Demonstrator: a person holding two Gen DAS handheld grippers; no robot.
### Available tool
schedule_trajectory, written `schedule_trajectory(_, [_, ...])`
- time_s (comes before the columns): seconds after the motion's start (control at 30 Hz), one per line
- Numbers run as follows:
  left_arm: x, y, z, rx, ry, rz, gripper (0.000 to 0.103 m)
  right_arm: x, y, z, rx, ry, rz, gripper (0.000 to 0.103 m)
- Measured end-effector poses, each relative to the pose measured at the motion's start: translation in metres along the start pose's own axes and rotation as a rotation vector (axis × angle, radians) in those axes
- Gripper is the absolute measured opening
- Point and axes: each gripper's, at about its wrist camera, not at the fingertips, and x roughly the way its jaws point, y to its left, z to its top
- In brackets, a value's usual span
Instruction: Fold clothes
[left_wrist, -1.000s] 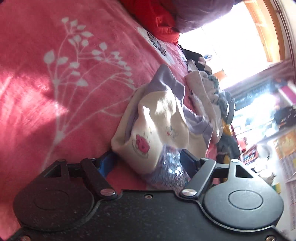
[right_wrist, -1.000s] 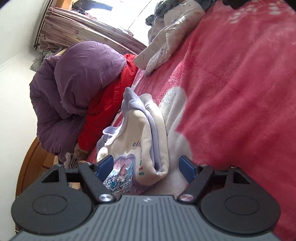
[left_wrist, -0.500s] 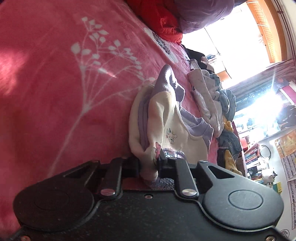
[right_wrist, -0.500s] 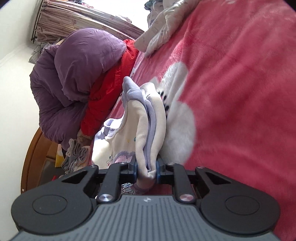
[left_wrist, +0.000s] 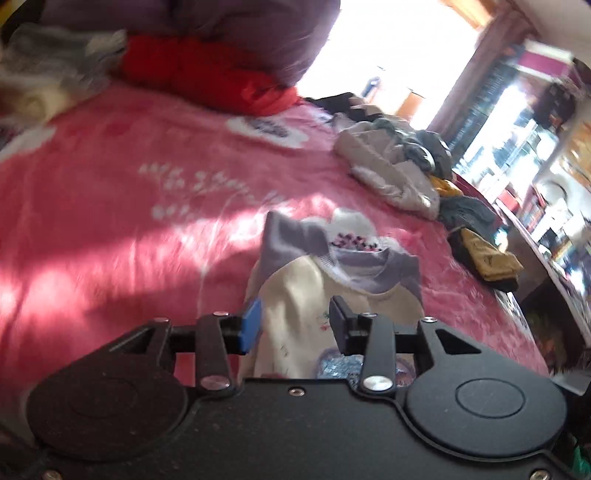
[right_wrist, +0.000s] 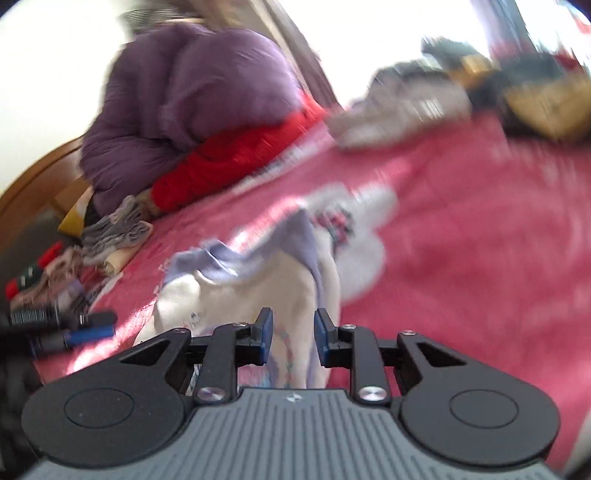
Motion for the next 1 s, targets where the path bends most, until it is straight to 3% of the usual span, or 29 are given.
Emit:
schedule_trajectory(0.07, [0.018,-0.007,0.005,0.147,-0.035,-0.016,0.038,0.014,0.006,0.01,-0.135,-0.041,-0.003,0.027])
schedule_trajectory(0.2, [0.058,-0.006,0.011,0.353,-0.015,-0.041,0.038,0.046,0.0,0.024,-0.271,-0.065,-0.002,0.027])
schedule_trajectory(0.3, [0.075,0.004,0.014,0.412,-0.019,-0.101,0.038,0.064,-0.003,0.029,-0.351,-0.076,0.019,0.027])
schedule_trajectory(0.4, [0.091,0.017,0.014,0.404,0.007,-0.154,0.038,0.075,-0.002,0.036,-0.397,-0.105,0.06,0.027])
schedule_trajectory(0.57, [0.111,0.022,0.01,0.393,0.059,-0.161,0.042,0.109,-0.029,0.036,-0.236,0.041,0.078,0.028])
schedule_trajectory(0.77, [0.131,0.042,0.011,0.266,0.13,-0.163,0.054,0.124,-0.08,0.025,0.112,0.085,0.167,0.03])
schedule_trajectory(1.0, [0.126,0.036,0.008,0.283,0.117,-0.141,0.055,0.122,-0.079,0.02,0.131,0.077,0.155,0.033])
